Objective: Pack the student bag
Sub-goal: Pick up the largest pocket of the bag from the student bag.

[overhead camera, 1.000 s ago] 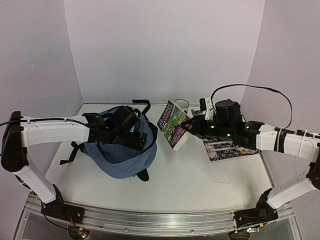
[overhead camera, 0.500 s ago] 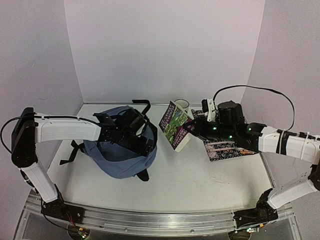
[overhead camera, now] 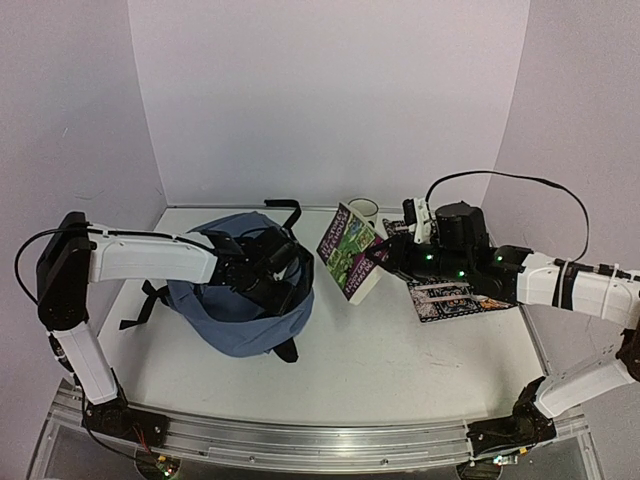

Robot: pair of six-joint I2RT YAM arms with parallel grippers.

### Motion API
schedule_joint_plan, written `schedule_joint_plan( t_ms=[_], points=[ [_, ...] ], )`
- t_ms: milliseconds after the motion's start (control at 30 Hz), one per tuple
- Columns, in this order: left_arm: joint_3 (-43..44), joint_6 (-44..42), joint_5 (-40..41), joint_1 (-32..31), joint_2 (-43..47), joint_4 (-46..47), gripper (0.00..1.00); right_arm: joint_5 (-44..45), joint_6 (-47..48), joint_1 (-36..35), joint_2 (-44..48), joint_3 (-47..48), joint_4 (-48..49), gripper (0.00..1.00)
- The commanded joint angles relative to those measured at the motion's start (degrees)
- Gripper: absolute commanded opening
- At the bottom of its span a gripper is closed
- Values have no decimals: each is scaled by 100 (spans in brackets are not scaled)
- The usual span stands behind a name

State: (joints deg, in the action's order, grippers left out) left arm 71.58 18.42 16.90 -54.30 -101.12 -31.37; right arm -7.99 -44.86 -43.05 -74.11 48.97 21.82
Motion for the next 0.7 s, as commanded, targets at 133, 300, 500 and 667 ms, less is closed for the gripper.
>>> schedule_joint_plan(
  t_ms=[133,300,500,667],
  points=[
    [1126,-630,956,201,330,-865,20,-320,-107,24,113,243,734,0],
    [1797,-1016,1130,511,305,-1345,7,-871,-498,24,-75,265,1130,0],
    [2676,-1473,1240,867,119,-1818,1,-1462,-1446,10,-313,-80,2464,0],
    [3348,-1702,1314,944,-62,-2027,0,-1972,-2110,-78,-816,-33,3392,0]
  ],
)
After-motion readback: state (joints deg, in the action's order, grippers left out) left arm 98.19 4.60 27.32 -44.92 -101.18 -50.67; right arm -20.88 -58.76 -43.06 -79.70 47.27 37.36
